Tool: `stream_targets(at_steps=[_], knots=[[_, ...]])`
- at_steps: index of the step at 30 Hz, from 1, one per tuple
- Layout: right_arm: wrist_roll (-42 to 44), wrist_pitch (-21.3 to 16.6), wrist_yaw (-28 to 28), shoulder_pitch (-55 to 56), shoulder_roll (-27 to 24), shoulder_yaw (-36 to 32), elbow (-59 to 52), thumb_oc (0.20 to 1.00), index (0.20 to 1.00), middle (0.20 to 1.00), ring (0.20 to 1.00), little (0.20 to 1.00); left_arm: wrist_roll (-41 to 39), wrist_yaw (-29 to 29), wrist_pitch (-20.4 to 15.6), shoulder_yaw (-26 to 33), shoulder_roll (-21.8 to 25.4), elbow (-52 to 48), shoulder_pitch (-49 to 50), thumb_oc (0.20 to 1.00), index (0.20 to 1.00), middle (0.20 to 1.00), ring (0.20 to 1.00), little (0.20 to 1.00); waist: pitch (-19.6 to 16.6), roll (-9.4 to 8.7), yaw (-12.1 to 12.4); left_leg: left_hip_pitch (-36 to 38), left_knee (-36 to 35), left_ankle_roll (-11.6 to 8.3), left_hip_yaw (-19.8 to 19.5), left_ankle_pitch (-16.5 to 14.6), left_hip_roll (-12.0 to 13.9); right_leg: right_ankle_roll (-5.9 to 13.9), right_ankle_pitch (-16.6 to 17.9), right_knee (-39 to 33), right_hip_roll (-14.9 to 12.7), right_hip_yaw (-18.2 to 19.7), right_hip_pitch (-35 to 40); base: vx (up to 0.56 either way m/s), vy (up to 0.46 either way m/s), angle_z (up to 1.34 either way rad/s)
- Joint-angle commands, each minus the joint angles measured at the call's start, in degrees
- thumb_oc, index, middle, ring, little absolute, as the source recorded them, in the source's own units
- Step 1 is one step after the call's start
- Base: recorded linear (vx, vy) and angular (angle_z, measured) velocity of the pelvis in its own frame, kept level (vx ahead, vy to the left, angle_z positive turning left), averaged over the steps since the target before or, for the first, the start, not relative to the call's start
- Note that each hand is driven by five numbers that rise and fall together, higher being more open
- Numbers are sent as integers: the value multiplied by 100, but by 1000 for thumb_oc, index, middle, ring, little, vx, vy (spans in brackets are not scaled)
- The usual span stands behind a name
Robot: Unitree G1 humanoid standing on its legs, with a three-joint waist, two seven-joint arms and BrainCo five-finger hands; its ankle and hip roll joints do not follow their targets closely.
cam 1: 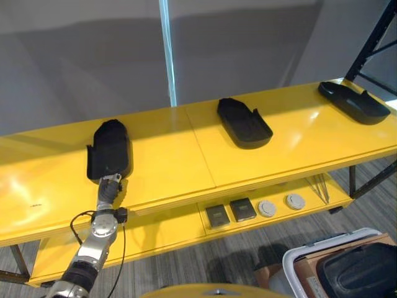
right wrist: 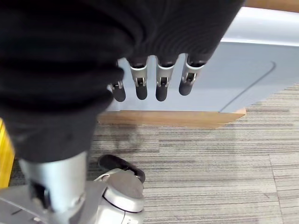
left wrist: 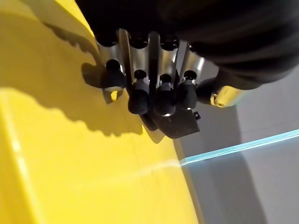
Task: Move parts from the plastic box to the shelf.
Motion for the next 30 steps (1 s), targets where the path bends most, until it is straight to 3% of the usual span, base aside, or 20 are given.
stream_targets(at_steps=[1,5,6,7,9,18,23,25,26,27,30], knots=[[-125,76,74,-103,-64,189,184,1000,1000,1000,1000,1000,85,137,-256,426,32,173,-478,200,200,200,200,200,119,-248,-37,-198,500,-163,-203,-388,304,390,39,209,-440,-13,-152,0,0,0],[-123,80,87,-150,-56,195,216,1000,1000,1000,1000,1000,-8,-151,-313,459,75,-66,-526,200,200,200,200,200,124,-240,-7,-184,480,-160,-214,-390,297,379,42,192,-449,-41,-131,0,0,0],[-122,83,84,-152,-52,195,215,1000,1000,1000,1000,1000,-27,-200,-330,462,78,-104,-527,266,266,266,266,266,124,-239,-3,-183,479,-159,-216,-391,296,378,41,191,-450,-42,-129,0,0,0],[-127,78,92,-155,-56,178,222,1000,1000,1000,1000,1000,-63,-297,-338,475,102,-221,-520,617,617,617,617,617,124,-237,6,-185,479,-156,-222,-389,295,376,44,191,-452,-47,-128,0,0,0],[-123,76,98,-175,-49,149,241,1000,1000,1000,1000,1000,-114,-486,-291,516,176,-678,-486,1000,1000,1000,1000,1000,124,-227,41,-187,474,-156,-242,-384,291,371,49,184,-453,-65,-117,0,0,0],[-57,20,69,-228,4,50,361,1000,1000,1000,1000,1000,-423,-1441,-387,763,468,-2381,-245,1000,1000,1000,1000,1000,105,-183,204,-211,436,-152,-331,-367,260,370,79,116,-453,-162,-63,-27,-6,2],[2,-6,48,-279,-6,5,461,1000,1000,1000,1000,1000,-523,-2729,-408,614,655,-3350,-134,1000,1000,1000,1000,1000,72,-161,255,-222,393,-196,-399,-325,289,386,124,50,-401,-161,-74,-22,-11,2],[96,58,63,-385,-94,17,492,1000,1000,1000,1000,1000,-346,-3051,-369,420,717,-3653,-24,1000,1000,1000,1000,1000,59,-161,316,-316,517,-182,-648,-386,198,375,146,17,-349,22,-134,-13,15,-2],[173,103,71,-450,-169,66,483,1000,1000,1000,1000,1000,-535,-3139,-187,335,727,-3715,54,1000,1000,1000,1000,1000,72,-155,404,-395,625,-120,-1001,-511,9,383,163,-14,-315,224,-166,-34,35,-8],[157,104,82,-473,-192,77,481,1000,1000,1000,1000,1000,-559,-3106,-162,321,733,-3711,76,1000,1000,1000,1000,1000,59,-162,431,-448,653,-93,-1127,-528,-67,383,178,-15,-311,289,-211,-53,52,-22],[299,213,178,-630,-359,144,395,1000,1000,1000,1000,1000,-689,-3019,-5,185,763,-3628,269,1000,1000,1000,1000,1000,69,-201,594,-659,967,141,-2004,-804,-608,416,258,1,-269,807,-404,-56,56,-137]])
